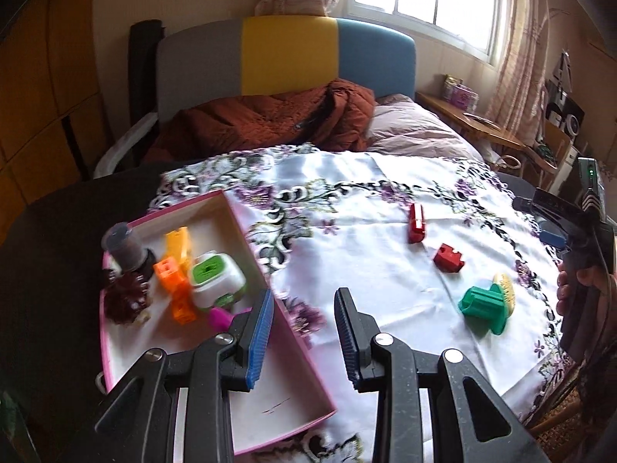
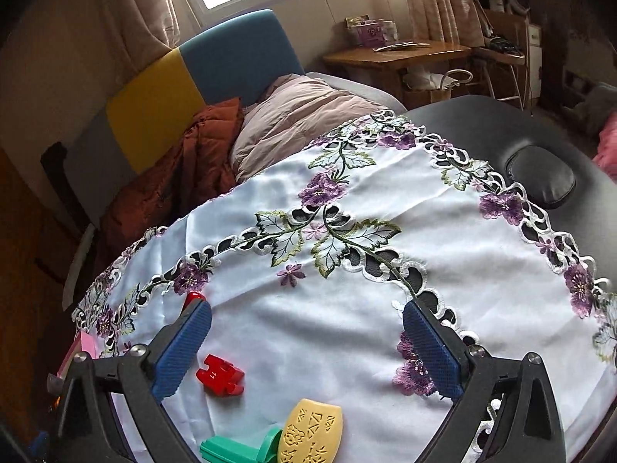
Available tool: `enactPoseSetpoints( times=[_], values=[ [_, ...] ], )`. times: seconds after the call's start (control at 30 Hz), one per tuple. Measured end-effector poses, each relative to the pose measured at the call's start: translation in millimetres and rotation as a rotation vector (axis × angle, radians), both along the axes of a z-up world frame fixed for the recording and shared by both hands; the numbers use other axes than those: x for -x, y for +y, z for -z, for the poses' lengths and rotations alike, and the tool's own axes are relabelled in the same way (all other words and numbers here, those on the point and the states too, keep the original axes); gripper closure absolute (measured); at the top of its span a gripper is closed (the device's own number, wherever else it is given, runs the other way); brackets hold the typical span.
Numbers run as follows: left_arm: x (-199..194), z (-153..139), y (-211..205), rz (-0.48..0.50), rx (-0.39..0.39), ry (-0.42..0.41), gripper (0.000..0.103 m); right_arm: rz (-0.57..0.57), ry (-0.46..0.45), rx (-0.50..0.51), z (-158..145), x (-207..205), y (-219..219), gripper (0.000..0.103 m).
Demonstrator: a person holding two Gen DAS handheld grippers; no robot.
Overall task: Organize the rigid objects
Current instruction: 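Move both open tools from the tray back to the remaining toys, then grasp the red lipstick-shaped cylinder with the left tool and lift it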
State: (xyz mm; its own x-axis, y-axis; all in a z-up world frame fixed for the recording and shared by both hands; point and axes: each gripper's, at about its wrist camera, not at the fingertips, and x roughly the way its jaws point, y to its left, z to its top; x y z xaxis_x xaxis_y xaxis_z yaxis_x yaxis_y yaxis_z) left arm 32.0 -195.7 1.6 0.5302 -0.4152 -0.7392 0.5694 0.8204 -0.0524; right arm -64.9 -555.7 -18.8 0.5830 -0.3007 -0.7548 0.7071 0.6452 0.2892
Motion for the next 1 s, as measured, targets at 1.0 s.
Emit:
enactPoseSetpoints(
  times=[1.0],
  values=[
    [-75.5,68.6,-225.4,0.345,-0.055,0.174,0.071,-0.026,-0.018,-0.073,5.9,-7.7,-5.2,0.002]
  ],
)
